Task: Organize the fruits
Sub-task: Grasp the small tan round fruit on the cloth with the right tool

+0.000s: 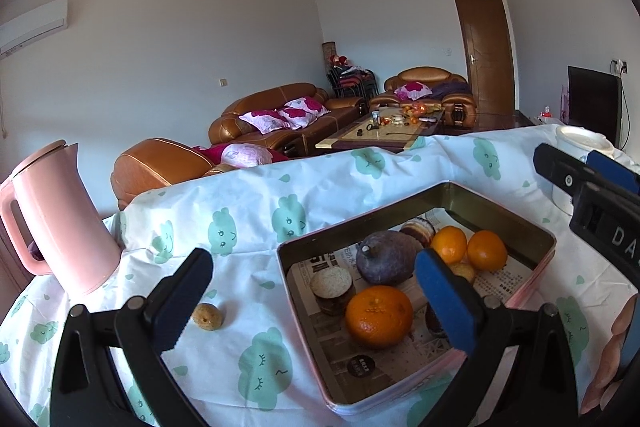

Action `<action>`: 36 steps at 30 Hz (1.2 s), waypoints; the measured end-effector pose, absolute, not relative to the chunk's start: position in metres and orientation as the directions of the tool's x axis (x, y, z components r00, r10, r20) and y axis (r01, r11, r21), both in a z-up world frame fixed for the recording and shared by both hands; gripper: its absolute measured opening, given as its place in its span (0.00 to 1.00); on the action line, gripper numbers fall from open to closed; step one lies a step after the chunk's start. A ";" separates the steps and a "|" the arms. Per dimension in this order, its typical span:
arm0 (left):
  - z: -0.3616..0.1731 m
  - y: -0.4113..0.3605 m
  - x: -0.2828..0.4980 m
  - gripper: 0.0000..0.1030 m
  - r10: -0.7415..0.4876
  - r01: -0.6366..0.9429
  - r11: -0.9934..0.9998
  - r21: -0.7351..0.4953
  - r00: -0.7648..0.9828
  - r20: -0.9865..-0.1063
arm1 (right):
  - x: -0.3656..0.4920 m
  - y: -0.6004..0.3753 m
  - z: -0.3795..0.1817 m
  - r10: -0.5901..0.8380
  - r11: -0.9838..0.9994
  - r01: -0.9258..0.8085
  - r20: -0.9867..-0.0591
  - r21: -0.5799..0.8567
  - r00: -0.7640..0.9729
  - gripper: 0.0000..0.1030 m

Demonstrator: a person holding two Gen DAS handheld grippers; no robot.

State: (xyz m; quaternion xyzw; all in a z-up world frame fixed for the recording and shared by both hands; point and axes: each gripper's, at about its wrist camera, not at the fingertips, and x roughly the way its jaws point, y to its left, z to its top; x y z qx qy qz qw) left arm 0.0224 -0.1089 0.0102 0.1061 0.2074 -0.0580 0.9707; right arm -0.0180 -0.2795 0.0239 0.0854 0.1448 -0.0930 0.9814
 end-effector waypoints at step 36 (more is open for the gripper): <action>-0.005 0.095 0.079 1.00 0.208 -0.129 0.975 0.179 0.817 -0.539 | 0.010 -0.110 0.012 0.092 0.994 -0.055 -0.430 0.098 0.898 0.74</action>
